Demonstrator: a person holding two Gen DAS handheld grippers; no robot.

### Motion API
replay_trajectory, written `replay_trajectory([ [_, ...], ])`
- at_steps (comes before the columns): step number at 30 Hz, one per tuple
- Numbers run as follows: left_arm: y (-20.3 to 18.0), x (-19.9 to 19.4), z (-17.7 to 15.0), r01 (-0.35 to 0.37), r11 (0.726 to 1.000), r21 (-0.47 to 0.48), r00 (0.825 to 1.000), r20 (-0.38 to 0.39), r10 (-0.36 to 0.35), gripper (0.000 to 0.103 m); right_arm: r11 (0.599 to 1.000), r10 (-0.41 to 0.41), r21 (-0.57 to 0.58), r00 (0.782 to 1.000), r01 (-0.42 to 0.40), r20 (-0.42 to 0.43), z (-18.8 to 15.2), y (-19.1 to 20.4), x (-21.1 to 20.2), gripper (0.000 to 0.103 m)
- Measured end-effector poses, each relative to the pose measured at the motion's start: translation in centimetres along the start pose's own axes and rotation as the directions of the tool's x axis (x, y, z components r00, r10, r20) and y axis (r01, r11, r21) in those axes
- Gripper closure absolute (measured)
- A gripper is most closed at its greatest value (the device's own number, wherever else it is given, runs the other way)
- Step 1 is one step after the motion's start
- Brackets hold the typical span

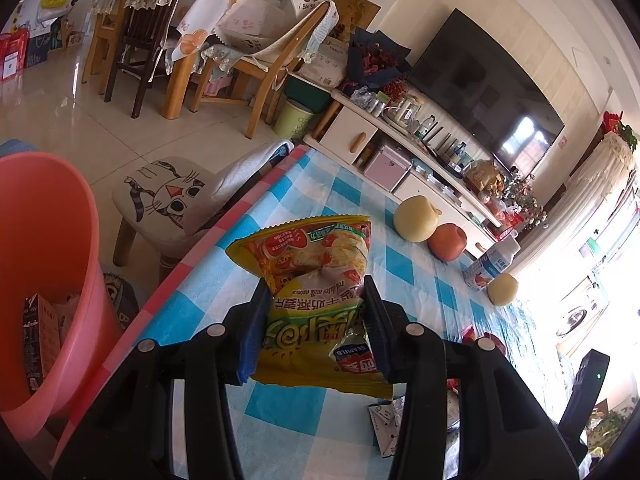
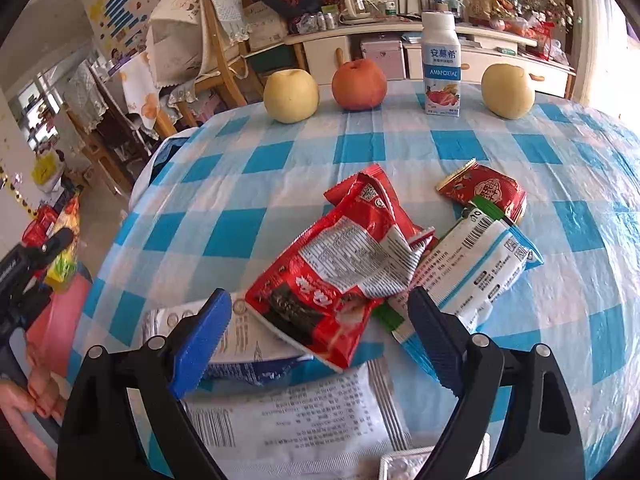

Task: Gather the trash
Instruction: 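Grasp the red Tea wrapper with the right tool, then carry both wrappers over the pink bucket and open both tools to drop them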

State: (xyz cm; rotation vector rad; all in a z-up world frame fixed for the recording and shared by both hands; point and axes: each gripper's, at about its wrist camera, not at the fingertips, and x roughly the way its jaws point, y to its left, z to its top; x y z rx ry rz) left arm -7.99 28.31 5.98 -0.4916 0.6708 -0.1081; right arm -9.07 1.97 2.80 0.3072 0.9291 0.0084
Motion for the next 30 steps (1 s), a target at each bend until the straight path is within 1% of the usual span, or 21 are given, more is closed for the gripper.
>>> replay_trajectory([
  [1,-0.1,0.1,0.0,-0.003,1.000,0.003,1.000,0.000,0.003,0.057,0.999,-0.008,0.031,1.000,0.009,-0.010,0.5,0.0,0.6,0.014],
  [3,-0.1,0.1,0.0,-0.007,1.000,0.010,1.000,0.000,0.007,0.057,0.994,-0.049,0.094,0.998,0.051,-0.029,1.2,-0.2,1.6,0.014],
  [5,-0.1,0.2,-0.1,-0.009,1.000,0.015,1.000,-0.002,0.009,0.057,0.989,-0.078,0.125,0.996,0.083,-0.047,1.4,-0.1,2.6,0.014],
  [8,-0.2,0.1,0.0,-0.014,1.000,0.027,1.000,0.000,0.014,0.057,0.987,-0.130,0.090,0.991,0.132,-0.024,1.5,0.6,3.2,0.014],
  [10,-0.1,0.0,0.0,-0.018,0.999,0.035,1.000,0.004,0.018,0.057,0.986,-0.151,0.066,0.988,0.152,-0.011,1.3,0.8,3.4,0.022],
  [11,-0.1,0.0,0.0,-0.019,0.999,0.036,1.000,0.005,0.019,0.057,0.987,-0.145,0.062,0.989,0.145,-0.005,1.2,0.8,3.4,0.023],
  [13,-0.3,0.0,0.0,-0.020,0.999,0.034,1.000,0.005,0.019,0.057,0.988,-0.144,0.053,0.990,0.143,0.000,0.9,0.4,3.4,0.028],
  [16,-0.2,-0.1,0.1,-0.017,0.999,0.032,1.000,0.008,0.017,0.057,0.991,-0.118,0.058,0.993,0.117,0.011,0.9,-0.3,3.3,0.032],
  [19,-0.4,-0.3,0.2,-0.017,0.999,0.034,1.000,0.014,0.017,0.057,0.993,-0.104,0.060,0.994,0.103,0.018,0.9,-0.6,2.9,0.035],
  [23,0.0,-0.9,0.3,-0.019,1.000,0.022,0.999,0.029,0.018,0.057,0.996,-0.072,0.056,0.997,0.069,0.043,0.9,-0.6,1.7,0.035],
  [26,0.4,-1.6,0.4,-0.019,1.000,0.008,0.999,0.046,0.019,0.057,0.999,-0.042,0.026,0.996,0.041,0.077,1.3,0.5,0.3,0.036],
  [30,1.1,-2.6,0.5,-0.034,0.999,-0.018,0.996,0.080,0.035,0.057,0.999,0.044,-0.025,0.993,-0.041,0.113,2.1,3.3,-1.8,0.036],
])
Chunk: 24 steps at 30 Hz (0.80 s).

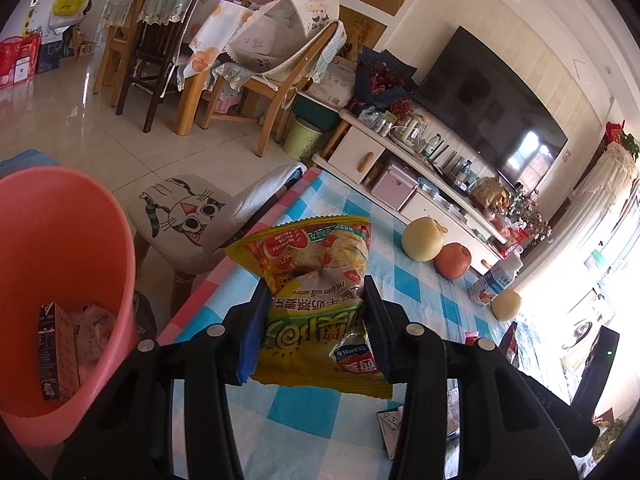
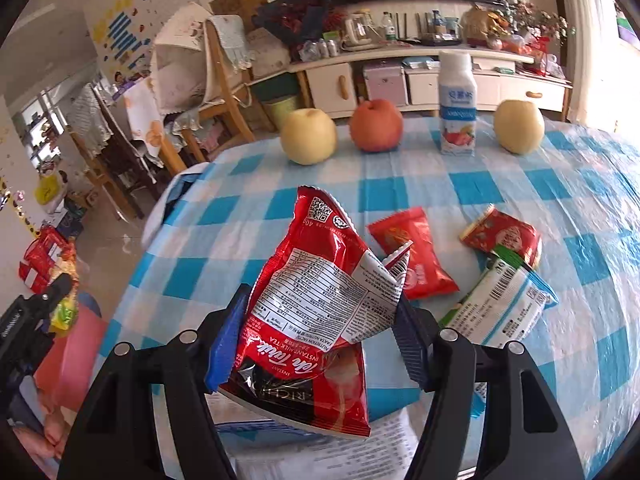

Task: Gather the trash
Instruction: 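Carry both wrappers over the pink bucket and open both tools to drop them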

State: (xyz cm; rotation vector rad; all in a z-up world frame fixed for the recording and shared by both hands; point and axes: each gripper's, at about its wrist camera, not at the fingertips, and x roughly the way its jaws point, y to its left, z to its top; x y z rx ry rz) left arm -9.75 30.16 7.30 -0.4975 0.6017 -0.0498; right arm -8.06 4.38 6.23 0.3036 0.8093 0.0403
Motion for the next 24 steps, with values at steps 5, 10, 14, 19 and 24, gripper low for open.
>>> replay_trajectory([
  [5,2.5,-2.3,1.0,-0.037,0.996,-0.080,0.995,0.085,0.044,0.057,0.982,0.164,-0.101,0.986,-0.162,0.013,1.5,7.0,-1.6,0.035],
  [10,7.0,-5.1,1.9,-0.126,0.967,-0.222,0.971,0.172,0.166,0.057,0.913,0.350,-0.208,0.936,-0.350,-0.037,1.8,15.7,-2.3,0.035],
  [14,10.9,-7.0,2.2,-0.201,0.916,-0.346,0.939,0.198,0.281,0.057,0.837,0.459,-0.273,0.881,-0.473,-0.117,0.9,22.9,-1.5,0.035],
  [19,15.2,-8.2,2.4,-0.264,0.848,-0.459,0.912,0.168,0.375,0.057,0.752,0.526,-0.322,0.818,-0.575,-0.231,-0.8,30.5,0.6,0.035],
  [24,18.7,-8.7,2.5,-0.268,0.799,-0.538,0.909,0.134,0.395,0.051,0.718,0.549,-0.299,0.775,-0.629,-0.312,-2.2,34.6,3.7,0.032],
])
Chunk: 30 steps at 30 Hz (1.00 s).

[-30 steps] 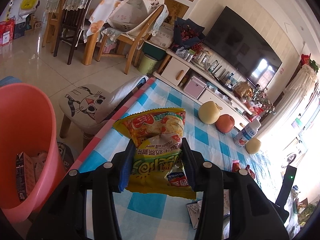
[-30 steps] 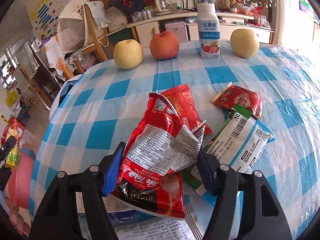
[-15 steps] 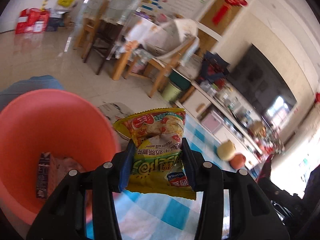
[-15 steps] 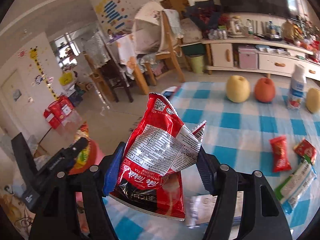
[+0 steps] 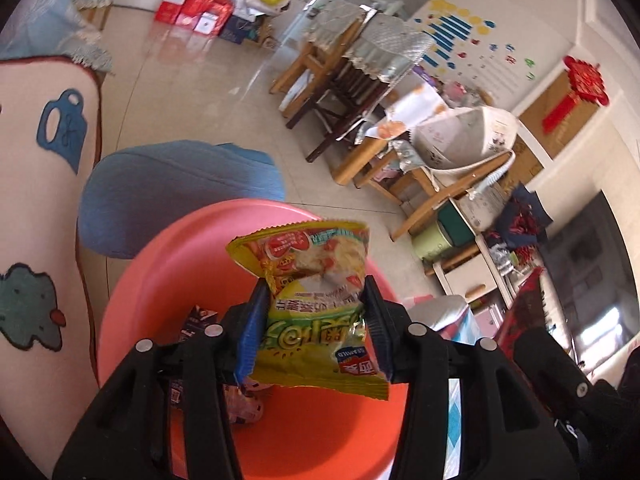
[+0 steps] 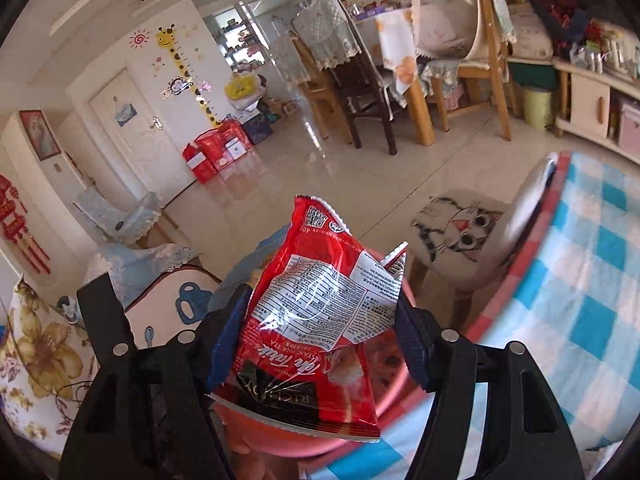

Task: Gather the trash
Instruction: 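Carry both wrappers over the pink bucket and open both tools to drop them, then bring both open tools back over the table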

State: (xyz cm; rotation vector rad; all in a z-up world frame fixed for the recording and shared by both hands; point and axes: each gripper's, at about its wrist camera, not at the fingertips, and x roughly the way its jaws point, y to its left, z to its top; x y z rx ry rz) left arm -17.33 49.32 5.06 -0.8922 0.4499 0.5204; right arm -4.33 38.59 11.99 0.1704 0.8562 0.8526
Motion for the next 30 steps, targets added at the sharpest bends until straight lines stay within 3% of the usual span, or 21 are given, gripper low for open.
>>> replay_trajectory([
  [2,0.5,0.2,0.5,0.013,1.000,-0.004,1.000,0.005,-0.013,0.045,1.000,-0.011,0.008,1.000,0.011,-0.010,0.2,0.0,1.1,0.030],
  [6,0.2,0.3,0.7,0.026,0.999,0.034,0.999,0.021,-0.027,0.034,0.999,-0.032,0.038,0.999,0.031,0.023,-0.6,-0.3,0.7,0.016],
  [9,-0.6,0.3,0.4,0.067,0.997,0.047,0.997,0.035,-0.069,0.021,0.997,-0.056,0.054,0.996,0.052,0.065,-1.2,-1.6,-1.5,0.014],
  [17,-3.4,-1.0,-1.8,0.132,0.982,0.135,0.982,0.121,-0.148,0.007,0.979,-0.199,0.067,0.970,0.191,0.139,-4.7,-3.8,-7.5,0.011],
  [24,-7.5,-1.9,-4.7,0.221,0.918,0.329,0.962,0.079,-0.260,0.004,0.954,-0.296,0.104,0.941,0.282,0.163,-9.1,-6.6,-13.6,0.009],
  [30,-10.0,-3.4,-7.3,0.260,0.870,0.419,0.957,0.007,-0.290,0.004,0.938,-0.339,0.134,0.924,0.319,0.178,-12.4,-8.2,-18.1,0.008],
])
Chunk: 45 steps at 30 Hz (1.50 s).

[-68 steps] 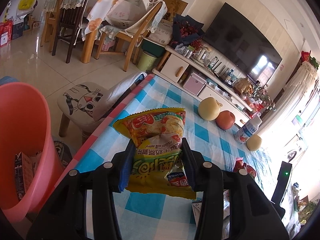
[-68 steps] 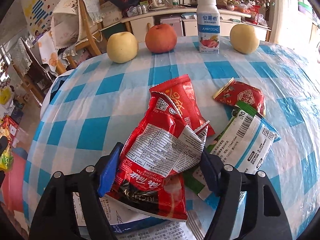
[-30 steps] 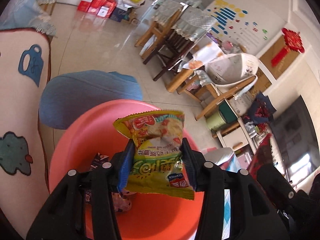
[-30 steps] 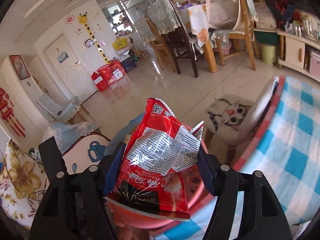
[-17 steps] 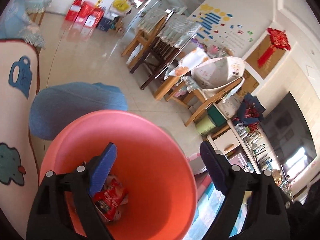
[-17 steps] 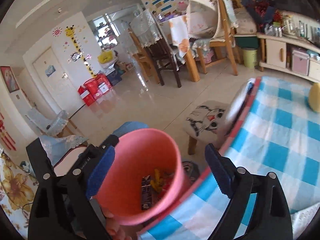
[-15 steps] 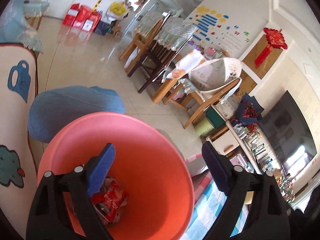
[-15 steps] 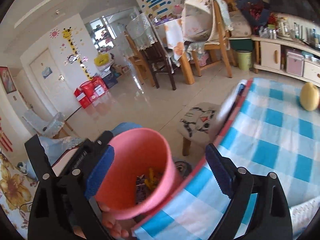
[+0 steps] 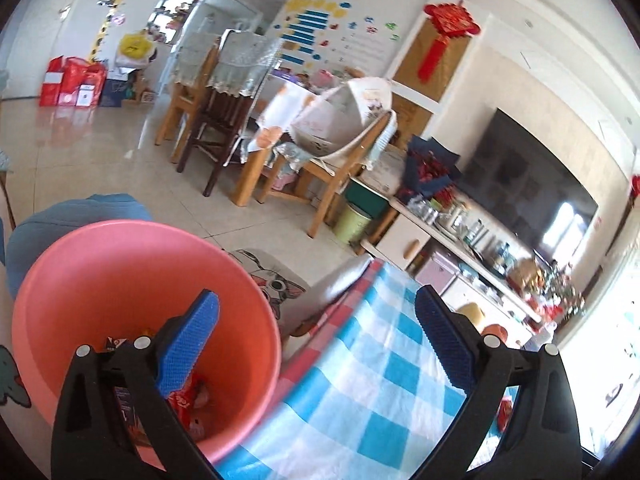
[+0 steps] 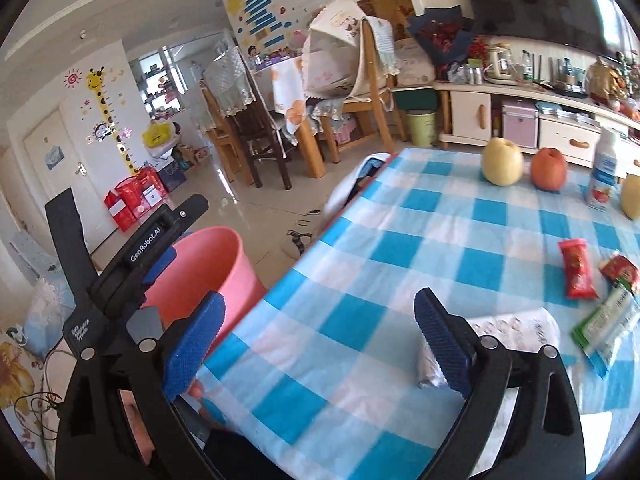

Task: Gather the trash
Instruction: 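Bring both open tools back over the table, then grasp the silver foil packet with the left tool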

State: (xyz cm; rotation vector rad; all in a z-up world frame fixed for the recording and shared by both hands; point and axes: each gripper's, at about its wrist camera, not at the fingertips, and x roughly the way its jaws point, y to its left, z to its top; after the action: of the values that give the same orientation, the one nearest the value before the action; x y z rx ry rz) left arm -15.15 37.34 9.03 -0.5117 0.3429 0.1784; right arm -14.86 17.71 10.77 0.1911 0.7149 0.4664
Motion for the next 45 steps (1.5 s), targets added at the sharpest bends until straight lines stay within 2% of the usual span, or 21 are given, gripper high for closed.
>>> replay_trajectory([
  [6,-3.0,-2.1,-1.6,0.033,0.996,0.082,0.999,-0.028,-0.030,0.004,0.999,-0.040,0.037,0.999,0.039,0.026,-1.6,-2.6,-3.2,0.007],
  [11,-5.6,-4.0,-3.0,0.077,0.980,0.183,0.996,-0.050,-0.069,0.004,0.995,-0.072,0.067,0.996,0.069,0.043,-2.4,-4.6,-5.3,0.006],
  [19,-9.8,-7.1,-5.4,0.145,0.940,0.309,0.989,-0.068,-0.130,0.004,0.992,-0.097,0.091,0.992,0.090,0.075,-3.1,-7.4,-8.4,0.006],
  [27,-13.5,-8.6,-8.0,0.211,0.893,0.399,0.977,-0.122,-0.176,0.004,0.985,-0.135,0.119,0.986,0.123,0.101,-3.5,-10.9,-11.2,0.006],
  [34,-17.2,-9.2,-11.2,0.304,0.820,0.485,0.951,-0.211,-0.228,0.004,0.975,-0.161,0.174,0.981,0.141,0.107,-3.8,-15.0,-13.2,0.006],
  [38,-19.2,-9.4,-13.1,0.386,0.770,0.509,0.919,-0.283,-0.274,0.004,0.966,-0.174,0.212,0.978,0.147,0.112,-4.1,-17.6,-14.2,0.006],
  [45,-23.2,-9.4,-17.1,0.502,0.652,0.568,0.859,-0.413,-0.302,0.004,0.951,-0.207,0.253,0.973,0.177,0.100,-4.4,-21.9,-15.3,0.006],
])
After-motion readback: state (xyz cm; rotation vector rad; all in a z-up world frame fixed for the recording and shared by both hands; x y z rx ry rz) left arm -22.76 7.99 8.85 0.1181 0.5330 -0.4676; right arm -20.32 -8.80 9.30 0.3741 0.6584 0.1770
